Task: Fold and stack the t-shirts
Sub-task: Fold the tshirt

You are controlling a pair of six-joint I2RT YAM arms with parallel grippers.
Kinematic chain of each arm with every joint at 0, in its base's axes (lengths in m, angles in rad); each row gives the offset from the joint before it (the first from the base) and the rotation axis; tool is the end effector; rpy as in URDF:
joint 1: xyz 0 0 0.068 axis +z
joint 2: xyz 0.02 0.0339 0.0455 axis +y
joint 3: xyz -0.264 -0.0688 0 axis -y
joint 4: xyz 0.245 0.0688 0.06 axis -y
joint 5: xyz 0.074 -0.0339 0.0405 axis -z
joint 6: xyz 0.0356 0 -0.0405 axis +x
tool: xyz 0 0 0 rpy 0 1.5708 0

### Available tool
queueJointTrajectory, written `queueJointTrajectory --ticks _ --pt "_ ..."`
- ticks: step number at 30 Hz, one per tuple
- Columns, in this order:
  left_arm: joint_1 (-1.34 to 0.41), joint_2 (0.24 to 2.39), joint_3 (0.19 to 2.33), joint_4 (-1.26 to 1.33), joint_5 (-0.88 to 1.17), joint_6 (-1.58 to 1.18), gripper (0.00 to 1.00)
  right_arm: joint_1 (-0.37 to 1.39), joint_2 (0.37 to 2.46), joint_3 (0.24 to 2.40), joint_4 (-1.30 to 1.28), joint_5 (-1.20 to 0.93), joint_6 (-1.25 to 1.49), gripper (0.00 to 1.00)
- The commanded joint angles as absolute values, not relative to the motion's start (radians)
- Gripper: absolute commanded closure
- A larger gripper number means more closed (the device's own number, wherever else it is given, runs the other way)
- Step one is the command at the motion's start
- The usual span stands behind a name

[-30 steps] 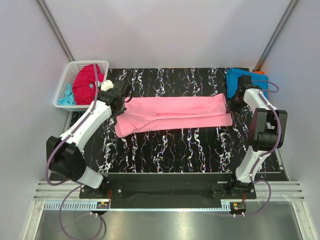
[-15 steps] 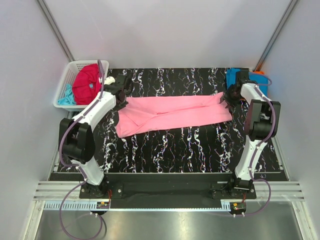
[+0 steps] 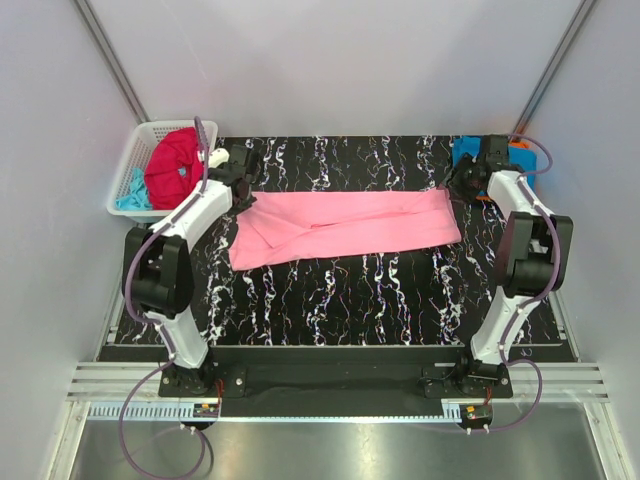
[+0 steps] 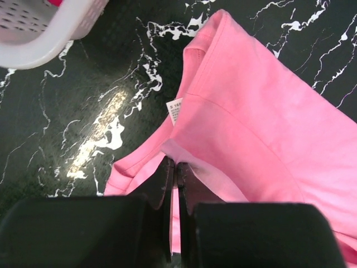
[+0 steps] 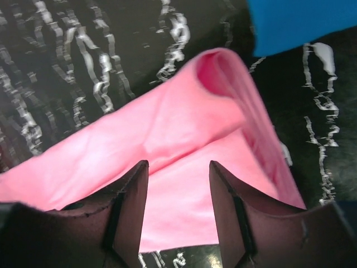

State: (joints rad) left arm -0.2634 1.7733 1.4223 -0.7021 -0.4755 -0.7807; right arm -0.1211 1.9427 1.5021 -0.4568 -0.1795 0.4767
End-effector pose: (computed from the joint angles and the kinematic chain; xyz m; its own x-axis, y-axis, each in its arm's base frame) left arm 0.3673 -0.0822 0.2524 -0.6050 -0.4849 -0.6315 -0.5814 0.8110 -0.0657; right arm 0.4287 -0.0458 0.2240 -0.6856 0.5382 -0.4901 0.3635 0.8365 0.4102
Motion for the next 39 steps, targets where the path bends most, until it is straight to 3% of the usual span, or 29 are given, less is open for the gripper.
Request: queueJointTrajectory --ticks 1,4,5,7,9,12,18,26,39 --pt "-0.255 1.802 1.473 -0.626 -0.446 -0.746 0.95 -0.123 1.861 1.451 -0.407 -0.313 0.471 0.45" --pt "-0.253 1.827 1.489 -0.615 -0.445 -0.719 0.76 -0.120 1.838 1.398 -0.403 -0.360 0.463 0.43" --pt "-0.252 1.830 1.491 -0.612 -0.455 -0.722 0.51 -0.118 1.826 1.387 -0.405 -0.367 0.457 0.43" --pt "-0.252 1.830 1.491 -0.612 -0.466 -0.726 0.30 -0.115 1.812 1.353 -0.405 -0.379 0.459 0.43" --pt "-0.253 1.809 1.479 -0.601 -0.485 -0.736 0.16 -0.114 1.789 1.324 -0.407 -0.391 0.459 0.43" --pt "-0.253 1.776 1.428 -0.565 -0.491 -0.738 0.09 -0.109 1.770 1.305 -0.400 -0.411 0.465 0.42" --pt "-0.270 1.710 1.333 -0.560 -0.330 -0.723 0.12 -0.037 1.746 1.289 -0.403 -0.393 0.477 0.42" --pt "-0.351 1.631 1.175 -0.561 -0.086 -0.756 0.47 0.051 1.752 1.246 -0.402 -0.334 0.509 0.42" --pt "-0.393 1.738 1.215 -0.546 -0.153 -0.743 0.46 0.055 1.747 1.212 -0.403 -0.325 0.511 0.42"
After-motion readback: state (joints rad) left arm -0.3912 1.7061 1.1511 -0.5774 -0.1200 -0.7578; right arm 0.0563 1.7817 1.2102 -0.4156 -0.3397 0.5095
